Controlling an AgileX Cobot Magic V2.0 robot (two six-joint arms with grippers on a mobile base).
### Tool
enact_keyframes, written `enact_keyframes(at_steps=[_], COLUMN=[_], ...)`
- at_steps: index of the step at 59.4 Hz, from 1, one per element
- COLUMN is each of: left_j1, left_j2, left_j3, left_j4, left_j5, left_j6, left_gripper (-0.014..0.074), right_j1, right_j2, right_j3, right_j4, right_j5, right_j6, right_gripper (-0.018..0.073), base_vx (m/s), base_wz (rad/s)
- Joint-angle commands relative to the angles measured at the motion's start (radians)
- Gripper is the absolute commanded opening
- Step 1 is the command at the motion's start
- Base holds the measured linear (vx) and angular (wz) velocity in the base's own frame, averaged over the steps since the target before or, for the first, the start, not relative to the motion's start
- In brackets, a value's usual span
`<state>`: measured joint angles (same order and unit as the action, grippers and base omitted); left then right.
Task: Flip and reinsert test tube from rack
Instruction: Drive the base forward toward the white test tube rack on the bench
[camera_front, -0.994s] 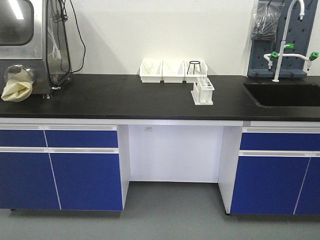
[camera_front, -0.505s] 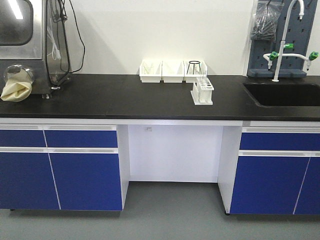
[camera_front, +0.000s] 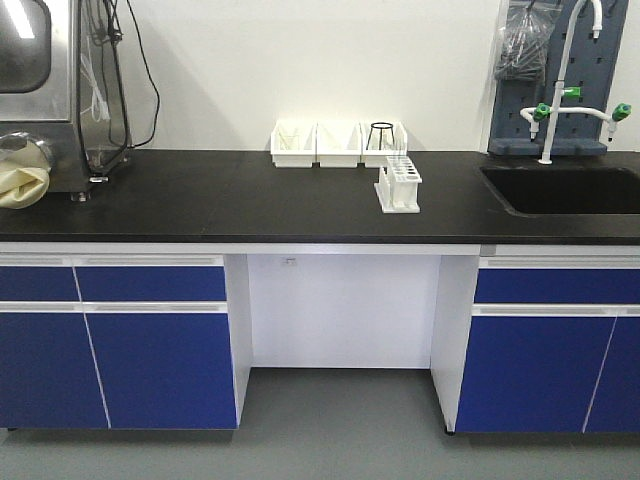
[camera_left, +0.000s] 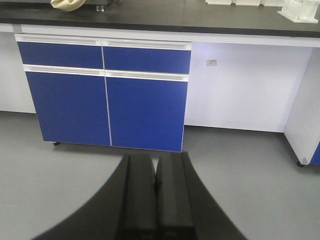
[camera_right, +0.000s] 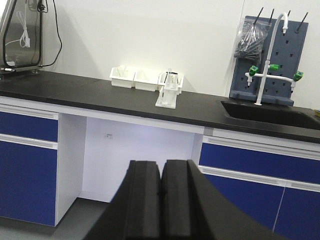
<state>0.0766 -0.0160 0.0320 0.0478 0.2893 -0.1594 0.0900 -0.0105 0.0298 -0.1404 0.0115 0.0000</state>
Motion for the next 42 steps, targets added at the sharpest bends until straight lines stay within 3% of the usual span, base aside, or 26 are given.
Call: enact_keyframes(at_steps=[1, 42], left_j1=[-0.007, -0.007], left_j2=[-0.011, -0.011], left_j3=[0.000, 0.000], left_j4=[-0.004, -0.004], left_j5=[-0.087, -0.087], left_j6=[0.000, 0.000], left_gripper=[-0.0006, -0.0006], right_j1=[0.000, 0.000], right_j2=[-0.010, -0.010], right_j3=[0.002, 0.002], right_j4=[-0.004, -0.004], right_j5=[-0.081, -0.081], right_j6=[0.000, 0.000], right_gripper=[-0.0013, -0.0013], base_vx=[0.13, 0.19], base_wz=[-0.02, -0.06])
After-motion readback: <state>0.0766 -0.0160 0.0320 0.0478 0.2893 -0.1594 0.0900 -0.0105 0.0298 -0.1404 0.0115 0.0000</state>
